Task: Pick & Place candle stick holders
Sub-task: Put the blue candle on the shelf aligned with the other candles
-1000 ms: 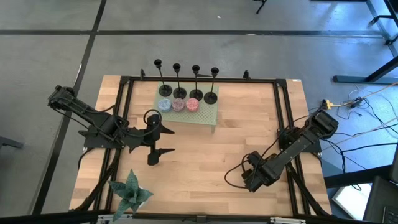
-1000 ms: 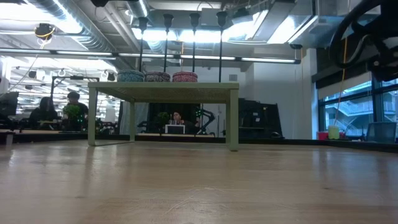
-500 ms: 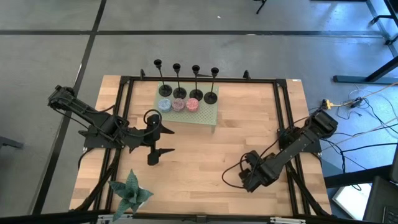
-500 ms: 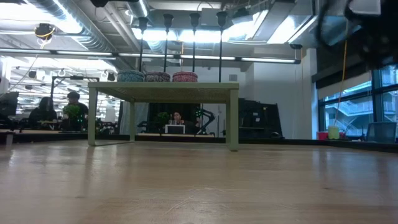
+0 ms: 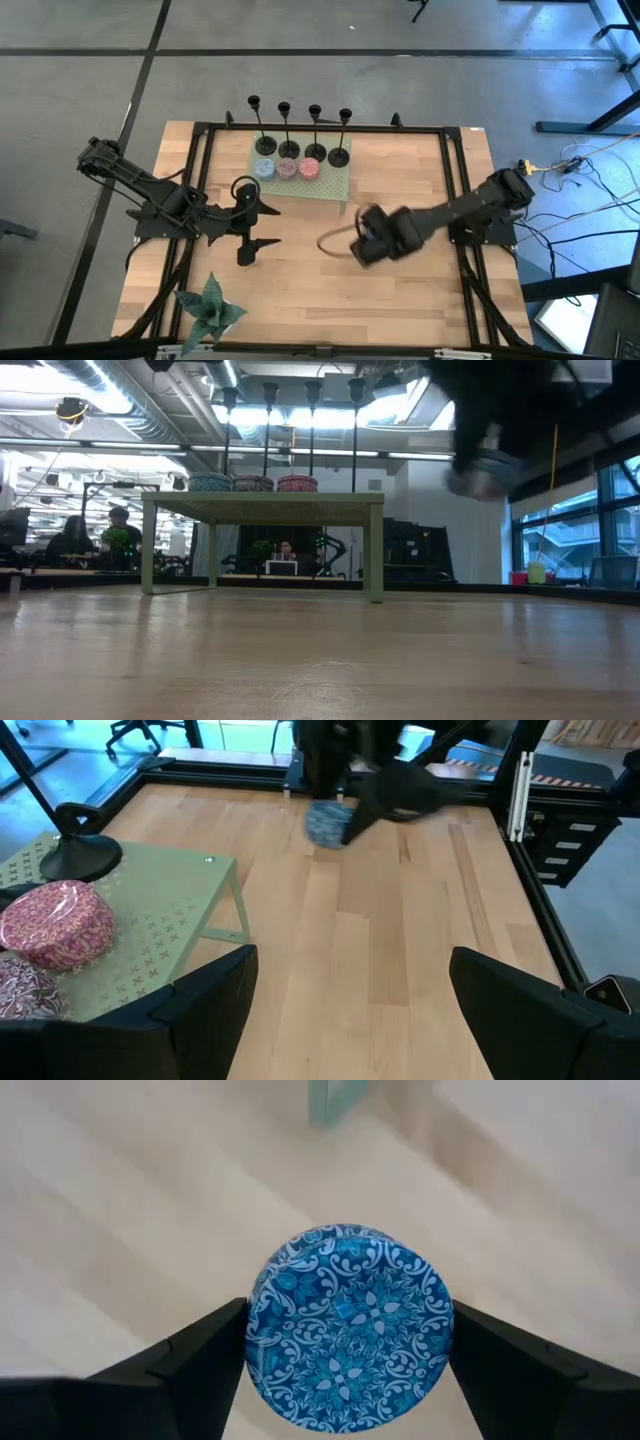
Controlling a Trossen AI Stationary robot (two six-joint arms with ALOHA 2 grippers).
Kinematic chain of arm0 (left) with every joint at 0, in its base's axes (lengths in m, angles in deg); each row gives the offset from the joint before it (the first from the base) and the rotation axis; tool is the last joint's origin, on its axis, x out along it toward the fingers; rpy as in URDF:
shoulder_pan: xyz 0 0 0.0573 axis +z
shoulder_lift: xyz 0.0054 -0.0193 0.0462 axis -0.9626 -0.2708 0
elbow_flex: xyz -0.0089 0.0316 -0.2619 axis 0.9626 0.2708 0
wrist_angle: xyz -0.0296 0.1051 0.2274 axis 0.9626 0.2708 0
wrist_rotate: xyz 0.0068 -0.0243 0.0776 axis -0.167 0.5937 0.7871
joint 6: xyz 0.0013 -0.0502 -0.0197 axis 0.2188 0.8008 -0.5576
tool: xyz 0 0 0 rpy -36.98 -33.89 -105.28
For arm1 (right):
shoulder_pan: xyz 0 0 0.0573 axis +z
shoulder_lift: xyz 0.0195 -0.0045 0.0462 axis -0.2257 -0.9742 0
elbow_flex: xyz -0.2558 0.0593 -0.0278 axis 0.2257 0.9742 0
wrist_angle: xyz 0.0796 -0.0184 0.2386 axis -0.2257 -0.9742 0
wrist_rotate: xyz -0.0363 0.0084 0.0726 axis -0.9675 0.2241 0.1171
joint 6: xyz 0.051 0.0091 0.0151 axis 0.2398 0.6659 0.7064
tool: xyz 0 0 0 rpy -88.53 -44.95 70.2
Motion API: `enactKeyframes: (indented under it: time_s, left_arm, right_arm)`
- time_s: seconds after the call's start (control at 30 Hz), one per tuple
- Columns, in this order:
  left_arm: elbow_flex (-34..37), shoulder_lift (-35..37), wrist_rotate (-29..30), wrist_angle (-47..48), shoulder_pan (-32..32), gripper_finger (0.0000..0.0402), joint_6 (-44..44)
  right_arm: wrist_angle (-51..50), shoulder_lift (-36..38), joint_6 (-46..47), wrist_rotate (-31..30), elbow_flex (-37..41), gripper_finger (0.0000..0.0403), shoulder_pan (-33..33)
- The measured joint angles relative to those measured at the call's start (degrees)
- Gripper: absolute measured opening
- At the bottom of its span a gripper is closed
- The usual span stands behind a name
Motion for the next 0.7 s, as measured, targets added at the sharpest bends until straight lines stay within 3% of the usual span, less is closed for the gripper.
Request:
enactKeyframes:
  time_s: [0.3,0.7]
  left_arm:
    - [0.00,0.00,0.00,0.81,0.00,0.0327,-4.48]
    - [-0.02,0.00,0.00,5.44,0.00,0.0327,-5.01]
  right_arm:
    - [4.94,0.02,-15.75,3.51,-7.36,0.0316,-13.30]
    - [17.68,0.02,-25.11,7.50,-7.90,0.0316,-25.99]
